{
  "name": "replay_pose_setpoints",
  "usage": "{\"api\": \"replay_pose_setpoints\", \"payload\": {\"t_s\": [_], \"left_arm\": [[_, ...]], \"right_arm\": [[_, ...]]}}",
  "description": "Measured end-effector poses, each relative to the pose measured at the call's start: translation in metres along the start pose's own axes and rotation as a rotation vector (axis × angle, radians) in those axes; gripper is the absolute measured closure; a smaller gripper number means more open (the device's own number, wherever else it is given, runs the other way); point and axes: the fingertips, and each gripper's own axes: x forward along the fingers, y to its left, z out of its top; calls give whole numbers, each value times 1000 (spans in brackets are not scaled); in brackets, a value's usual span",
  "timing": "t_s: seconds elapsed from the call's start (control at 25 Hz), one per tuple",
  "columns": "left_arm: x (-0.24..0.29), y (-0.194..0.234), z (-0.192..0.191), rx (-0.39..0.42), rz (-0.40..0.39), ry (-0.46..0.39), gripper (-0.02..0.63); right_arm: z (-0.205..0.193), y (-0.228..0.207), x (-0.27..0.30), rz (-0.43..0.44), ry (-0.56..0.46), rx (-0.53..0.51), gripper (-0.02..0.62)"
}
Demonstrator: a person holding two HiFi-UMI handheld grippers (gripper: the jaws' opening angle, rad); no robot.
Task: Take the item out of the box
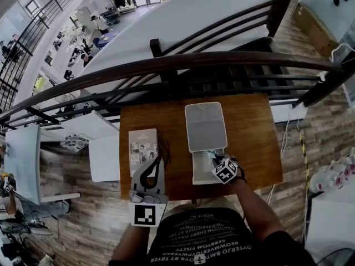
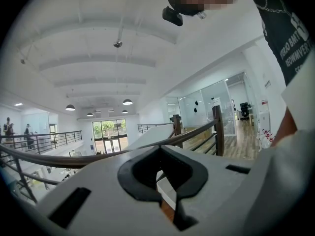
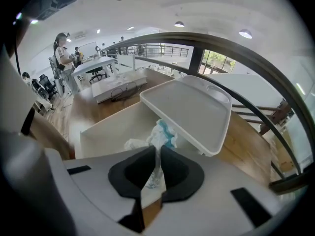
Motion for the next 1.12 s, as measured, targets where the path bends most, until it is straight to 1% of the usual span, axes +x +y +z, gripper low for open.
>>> {"api": "replay_pose_setpoints", "payload": {"t_s": [0.16, 0.44, 0.64, 1.12], "left_arm": [[-5, -4, 6, 9, -14, -23, 600], [-15, -9, 14, 3, -33, -50, 600], [-22, -13, 15, 8, -53, -55, 600], [-44, -8, 26, 13, -72, -94, 600]], "right_arm": [[1, 4, -18, -9, -53, 34, 563], [23, 4, -67, -42, -179, 82, 563], [38, -1, -104, -86, -262, 99, 563], [91, 11, -201, -175, -459, 118, 563]]}}
